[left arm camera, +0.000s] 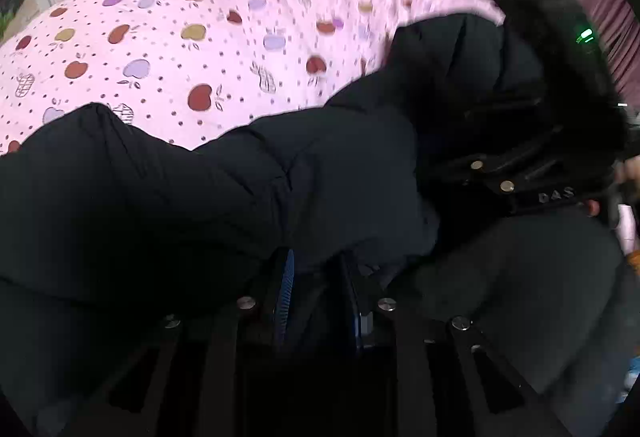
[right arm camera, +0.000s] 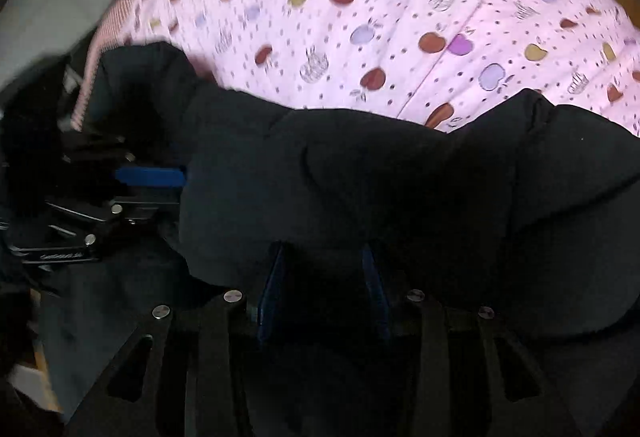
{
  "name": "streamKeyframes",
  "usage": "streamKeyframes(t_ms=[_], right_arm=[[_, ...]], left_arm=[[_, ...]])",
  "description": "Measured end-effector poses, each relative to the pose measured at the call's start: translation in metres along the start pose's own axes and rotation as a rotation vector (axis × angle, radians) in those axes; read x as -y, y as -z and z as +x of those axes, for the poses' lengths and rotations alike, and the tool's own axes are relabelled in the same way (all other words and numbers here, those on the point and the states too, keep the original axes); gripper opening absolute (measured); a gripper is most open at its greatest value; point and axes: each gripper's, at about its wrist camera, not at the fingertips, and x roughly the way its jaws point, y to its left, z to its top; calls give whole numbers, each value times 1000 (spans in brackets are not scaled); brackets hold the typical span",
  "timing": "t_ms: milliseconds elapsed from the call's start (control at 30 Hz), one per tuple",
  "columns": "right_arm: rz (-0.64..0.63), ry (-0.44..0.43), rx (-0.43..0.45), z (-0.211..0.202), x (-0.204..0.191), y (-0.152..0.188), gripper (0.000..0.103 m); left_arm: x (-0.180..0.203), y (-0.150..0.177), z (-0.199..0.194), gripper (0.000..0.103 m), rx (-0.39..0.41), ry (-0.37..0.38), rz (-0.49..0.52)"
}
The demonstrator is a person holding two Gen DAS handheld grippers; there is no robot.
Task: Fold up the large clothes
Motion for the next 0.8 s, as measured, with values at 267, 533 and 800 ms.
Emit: streamKeyframes(t_ms=[267, 533, 800], right_arm=[[8, 33, 114, -11, -15, 19, 36], [-48, 165, 231, -64, -42, 35, 47], [2, 225, 348, -123, -47, 50, 72]], left_arm=[[-10, 1, -22, 22, 122, 50, -136], [-12, 10, -67, 50, 236, -19, -304], [0, 41, -128, 79, 341, -97, -370]])
